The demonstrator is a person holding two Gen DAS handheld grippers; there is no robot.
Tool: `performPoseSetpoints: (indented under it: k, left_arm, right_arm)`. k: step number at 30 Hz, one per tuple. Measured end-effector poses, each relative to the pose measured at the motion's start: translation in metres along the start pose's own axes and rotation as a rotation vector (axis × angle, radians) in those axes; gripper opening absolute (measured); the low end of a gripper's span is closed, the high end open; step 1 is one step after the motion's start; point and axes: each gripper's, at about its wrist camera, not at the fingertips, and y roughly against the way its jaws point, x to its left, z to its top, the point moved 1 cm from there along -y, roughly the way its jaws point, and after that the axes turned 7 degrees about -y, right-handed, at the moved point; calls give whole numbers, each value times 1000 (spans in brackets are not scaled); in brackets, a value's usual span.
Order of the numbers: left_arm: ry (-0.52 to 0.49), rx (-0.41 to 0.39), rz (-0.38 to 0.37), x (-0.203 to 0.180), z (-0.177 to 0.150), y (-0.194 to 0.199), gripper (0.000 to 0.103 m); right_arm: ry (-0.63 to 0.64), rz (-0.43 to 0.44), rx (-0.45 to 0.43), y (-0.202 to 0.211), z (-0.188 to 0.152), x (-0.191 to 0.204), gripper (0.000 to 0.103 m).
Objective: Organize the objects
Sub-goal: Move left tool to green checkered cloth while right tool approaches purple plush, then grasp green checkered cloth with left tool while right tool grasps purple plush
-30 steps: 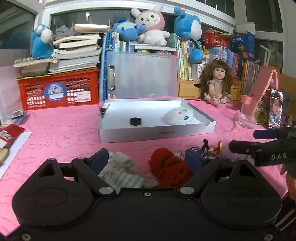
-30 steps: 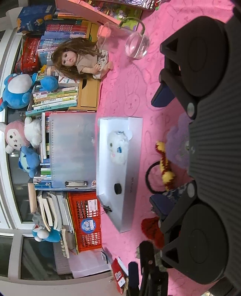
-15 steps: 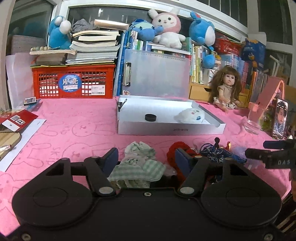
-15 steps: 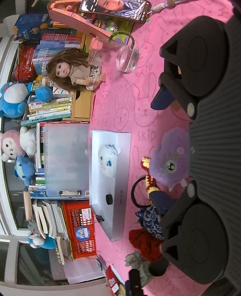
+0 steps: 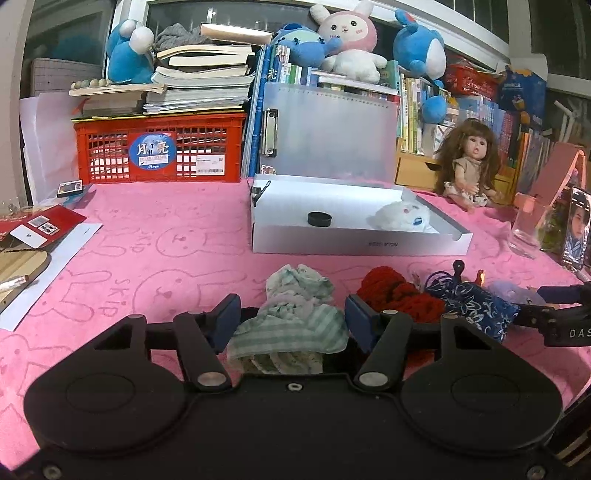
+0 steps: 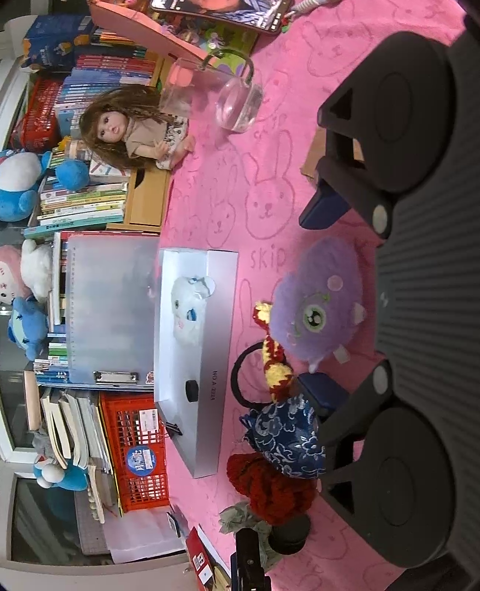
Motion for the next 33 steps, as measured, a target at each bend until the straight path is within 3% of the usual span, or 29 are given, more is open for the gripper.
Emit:
performPoseSetpoints:
  k: [15,24,26,27,29,33]
  left_arm:
    - [-8,32,-2,-4,-9,-7,60]
    - [-13,27,-2,-6,-10,-7,54]
    - [-13,26,2,-7,-11,-7,46]
    - [-13,24,8,-7,-10,-7,34]
    - [-24,20,10,-9,-10,-5,30]
    - [-25,-17,-2,-11,-7,2,29]
  right_arm:
    - [-27,9,25,-6,-7,-1,83]
    - [-36,10,26,-6,-8,-2,82]
    - [-36,9,26,-6,-8,-2,80]
    - [-38,7,26,-6,-8,-2,74]
    - [-49,-11,15,-4,-8,-2,67]
    - [-54,1,-21,3,-6,-1,65]
